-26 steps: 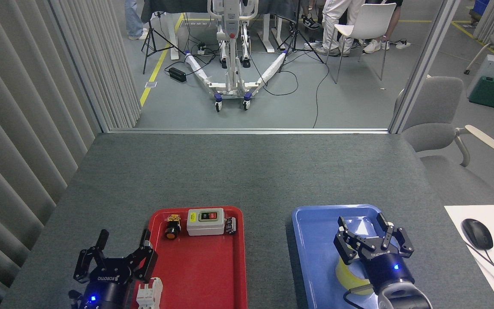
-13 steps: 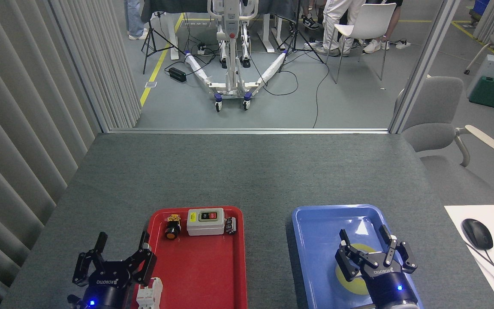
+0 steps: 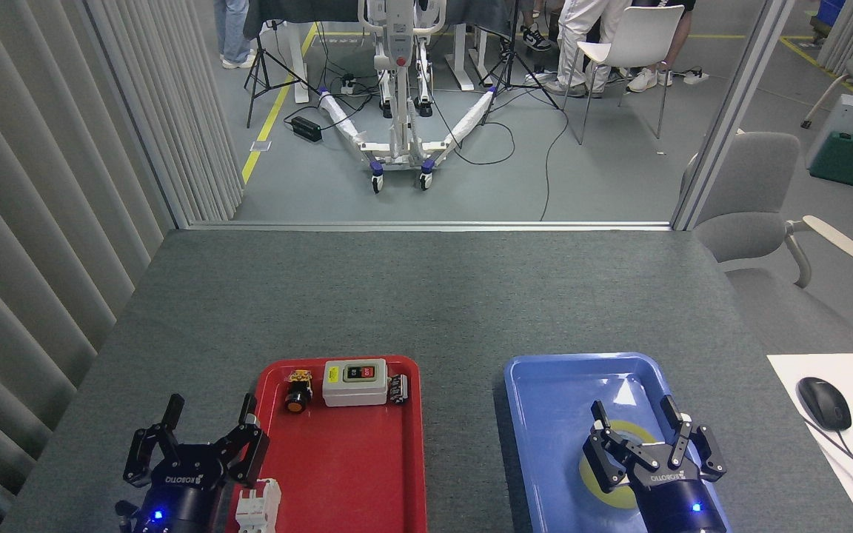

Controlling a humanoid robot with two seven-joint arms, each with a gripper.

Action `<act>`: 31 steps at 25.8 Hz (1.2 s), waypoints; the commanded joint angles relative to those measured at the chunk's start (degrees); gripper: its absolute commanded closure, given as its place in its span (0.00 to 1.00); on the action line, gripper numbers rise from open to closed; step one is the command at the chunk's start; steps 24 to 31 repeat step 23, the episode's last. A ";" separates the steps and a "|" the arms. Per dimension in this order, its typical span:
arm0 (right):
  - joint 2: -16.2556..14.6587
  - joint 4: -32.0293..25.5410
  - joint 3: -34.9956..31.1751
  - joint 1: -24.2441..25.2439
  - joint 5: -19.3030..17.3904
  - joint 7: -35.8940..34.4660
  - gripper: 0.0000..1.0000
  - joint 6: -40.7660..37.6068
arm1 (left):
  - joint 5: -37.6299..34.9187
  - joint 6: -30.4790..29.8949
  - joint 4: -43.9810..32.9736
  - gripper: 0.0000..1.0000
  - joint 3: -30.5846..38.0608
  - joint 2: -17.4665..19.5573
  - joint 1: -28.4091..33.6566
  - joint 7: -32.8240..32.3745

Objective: Place and move tape with both arms
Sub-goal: 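Open the right gripper and lift it off the tape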

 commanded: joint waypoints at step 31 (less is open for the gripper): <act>1.96 -0.55 -1.42 2.34 2.06 -0.35 0.00 1.53 | 0.91 -5.71 4.12 0.00 0.09 1.25 -2.52 0.05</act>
